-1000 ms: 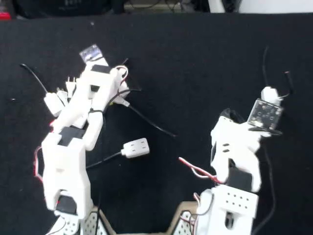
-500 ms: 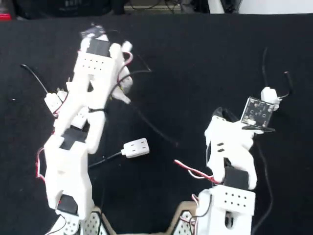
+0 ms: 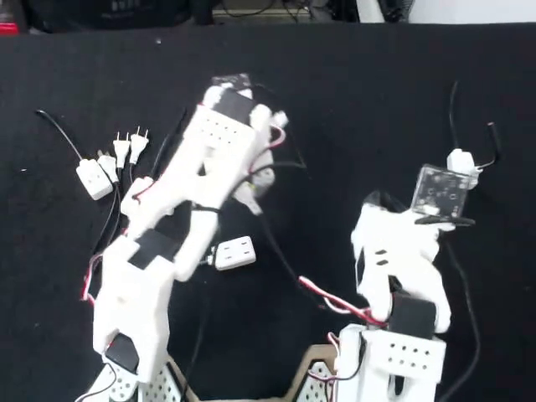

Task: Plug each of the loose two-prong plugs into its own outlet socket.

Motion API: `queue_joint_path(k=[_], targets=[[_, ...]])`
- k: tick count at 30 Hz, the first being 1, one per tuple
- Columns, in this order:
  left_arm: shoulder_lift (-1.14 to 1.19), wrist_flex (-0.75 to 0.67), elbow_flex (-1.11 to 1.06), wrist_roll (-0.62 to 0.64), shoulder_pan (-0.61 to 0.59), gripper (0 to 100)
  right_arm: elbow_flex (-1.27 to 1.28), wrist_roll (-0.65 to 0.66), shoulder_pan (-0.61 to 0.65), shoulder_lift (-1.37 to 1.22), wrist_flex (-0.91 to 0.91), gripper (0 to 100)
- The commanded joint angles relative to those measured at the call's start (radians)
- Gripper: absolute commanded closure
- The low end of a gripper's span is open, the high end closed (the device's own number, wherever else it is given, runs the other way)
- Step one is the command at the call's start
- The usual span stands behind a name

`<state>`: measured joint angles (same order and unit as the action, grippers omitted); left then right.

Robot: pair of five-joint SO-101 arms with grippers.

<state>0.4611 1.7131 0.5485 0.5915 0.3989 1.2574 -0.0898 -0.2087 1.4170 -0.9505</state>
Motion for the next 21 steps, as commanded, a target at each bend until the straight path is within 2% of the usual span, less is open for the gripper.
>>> queue_joint_path(k=[1, 3, 5, 9, 13, 15, 19, 21], targets=[[-0.061, -0.1, -0.041, 0.032, 0.062, 97, -0.016, 0.282, 0.006, 0.091, -0.155, 93.7], [-0.06, -0.166, -0.099, 0.032, 0.096, 97, 0.028, 0.394, -0.005, 0.139, -0.192, 87.8], [-0.069, -0.252, -0.18, 0.032, 0.145, 97, 0.073, 0.47, -0.074, 0.189, -0.209, 82.0], [-0.071, -0.43, -0.288, 0.032, 0.217, 97, 0.137, 0.494, -0.292, 0.295, -0.196, 80.0], [-0.069, -0.54, -0.326, 0.034, 0.226, 96, 0.17, 0.503, -0.417, 0.389, -0.227, 81.9], [-0.071, -0.517, -0.309, 0.034, 0.216, 91, 0.191, 0.543, -0.417, 0.426, -0.253, 81.8], [-0.097, -0.348, -0.222, 0.026, 0.166, 74, 0.24, 0.582, -0.376, 0.463, -0.27, 81.5], [-0.118, -0.278, -0.2, 0.023, 0.127, 71, 0.255, 0.582, -0.348, 0.461, -0.27, 81.5]])
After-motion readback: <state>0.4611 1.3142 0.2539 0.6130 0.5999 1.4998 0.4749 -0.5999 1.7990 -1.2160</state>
